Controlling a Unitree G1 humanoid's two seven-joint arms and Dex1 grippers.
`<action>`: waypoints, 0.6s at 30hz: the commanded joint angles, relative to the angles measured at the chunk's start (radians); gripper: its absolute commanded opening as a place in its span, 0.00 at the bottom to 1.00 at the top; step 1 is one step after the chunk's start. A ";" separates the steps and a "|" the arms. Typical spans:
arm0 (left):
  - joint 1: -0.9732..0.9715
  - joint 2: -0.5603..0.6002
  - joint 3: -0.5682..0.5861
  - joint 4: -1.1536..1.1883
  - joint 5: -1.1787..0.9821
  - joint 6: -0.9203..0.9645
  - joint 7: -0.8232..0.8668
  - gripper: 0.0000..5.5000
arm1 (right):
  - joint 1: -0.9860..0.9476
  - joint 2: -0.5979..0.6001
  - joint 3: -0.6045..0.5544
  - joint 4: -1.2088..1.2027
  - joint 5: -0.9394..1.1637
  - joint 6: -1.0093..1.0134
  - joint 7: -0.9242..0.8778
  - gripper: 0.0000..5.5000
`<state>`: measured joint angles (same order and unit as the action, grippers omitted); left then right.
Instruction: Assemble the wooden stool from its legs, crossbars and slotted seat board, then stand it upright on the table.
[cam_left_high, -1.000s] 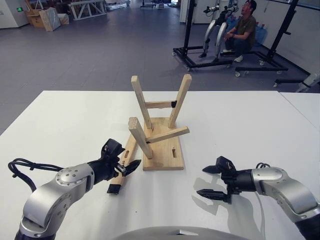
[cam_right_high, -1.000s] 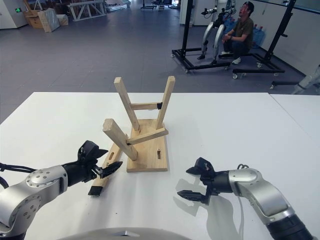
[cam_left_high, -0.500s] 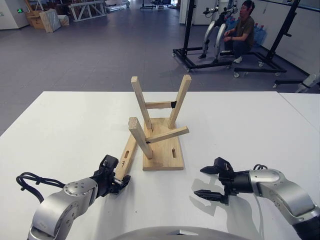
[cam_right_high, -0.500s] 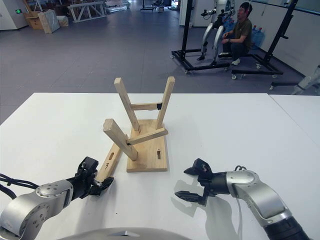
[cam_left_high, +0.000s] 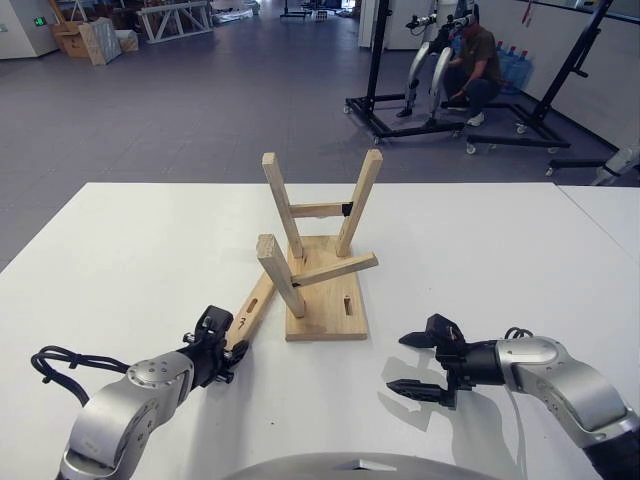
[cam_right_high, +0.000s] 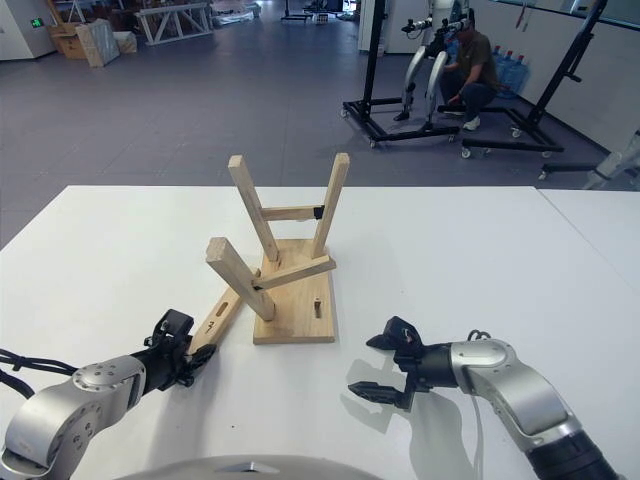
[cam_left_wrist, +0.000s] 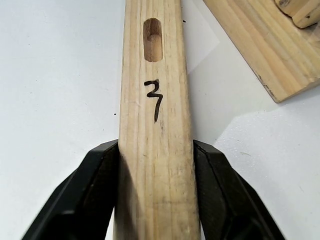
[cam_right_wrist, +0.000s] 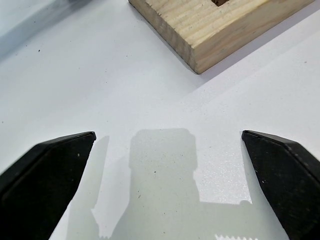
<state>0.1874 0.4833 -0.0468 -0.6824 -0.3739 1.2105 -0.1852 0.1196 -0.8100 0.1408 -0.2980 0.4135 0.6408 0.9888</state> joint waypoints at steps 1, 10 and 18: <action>-0.012 -0.008 0.021 0.029 0.014 -0.010 -0.002 0.37 | 0.000 0.004 0.014 0.018 -0.009 0.020 -0.008 0.98; -0.191 0.045 0.315 0.164 -0.045 -0.074 -0.081 0.37 | -0.023 0.004 -0.040 0.055 0.019 0.019 -0.006 0.98; -0.655 0.147 0.705 0.258 -0.579 -0.144 -0.356 0.37 | -0.506 -0.066 -0.461 0.350 0.384 0.238 0.031 0.98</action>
<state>-0.3628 0.5887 0.6249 -0.4363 -0.8327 1.0536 -0.5067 -0.2186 -0.8425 -0.2350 -0.0166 0.7060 0.8015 1.0197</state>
